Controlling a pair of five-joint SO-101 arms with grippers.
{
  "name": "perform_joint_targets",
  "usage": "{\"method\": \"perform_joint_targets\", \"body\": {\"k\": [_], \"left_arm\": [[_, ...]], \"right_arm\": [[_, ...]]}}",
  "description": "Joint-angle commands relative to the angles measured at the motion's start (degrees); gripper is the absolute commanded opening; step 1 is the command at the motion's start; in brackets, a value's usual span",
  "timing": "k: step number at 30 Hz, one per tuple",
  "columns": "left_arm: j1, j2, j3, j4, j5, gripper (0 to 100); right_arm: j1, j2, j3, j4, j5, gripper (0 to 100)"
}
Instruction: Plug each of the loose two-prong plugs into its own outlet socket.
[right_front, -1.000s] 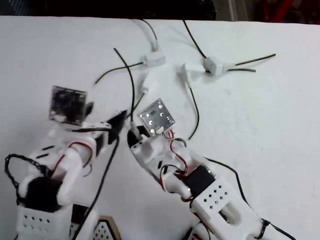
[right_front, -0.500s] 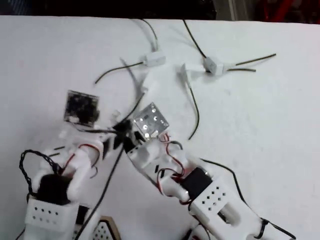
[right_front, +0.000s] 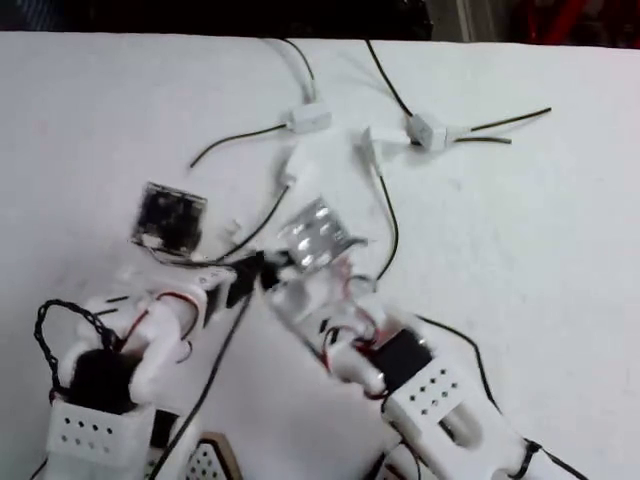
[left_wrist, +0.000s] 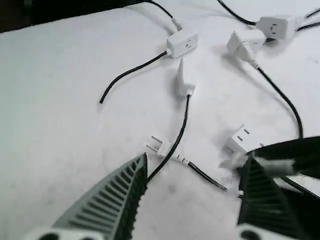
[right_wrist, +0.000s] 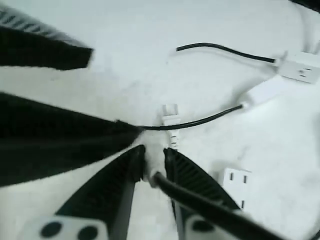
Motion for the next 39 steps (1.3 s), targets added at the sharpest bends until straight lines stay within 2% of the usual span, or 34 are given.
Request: {"method": "perform_joint_targets", "body": {"k": [1,5,9,18,21,26,32,39], "left_arm": [[-3.6,-0.1,-1.9,-1.5,1.2,34],[-3.3,3.3,-2.3,-1.7,1.4,36],[-1.1,15.5,-5.4,-3.3,1.6,36],[9.5,45.8,-20.7,-3.3,16.0,36],[12.5,55.3,-26.1,-3.4,20.5,36],[16.1,70.5,-35.1,-3.4,23.5,36],[16.4,86.0,-45.7,-3.2,25.1,35],[16.5,96.0,-52.4,-2.9,25.0,35]], "right_arm": [[7.3,-1.6,-1.8,-4.4,0.0,1.8],[16.5,-1.5,-1.7,-10.5,-0.5,1.8],[23.6,-1.5,-1.8,-13.8,-7.2,1.8],[38.9,-1.5,-1.7,-19.7,-18.0,1.8],[40.3,-1.5,-1.7,-20.1,-18.8,1.8],[40.4,-1.5,-1.7,-20.1,-18.6,1.8],[40.4,-1.5,-1.7,-20.1,-18.3,1.8],[40.4,-1.5,-1.8,-20.1,-18.3,1.8]]}}
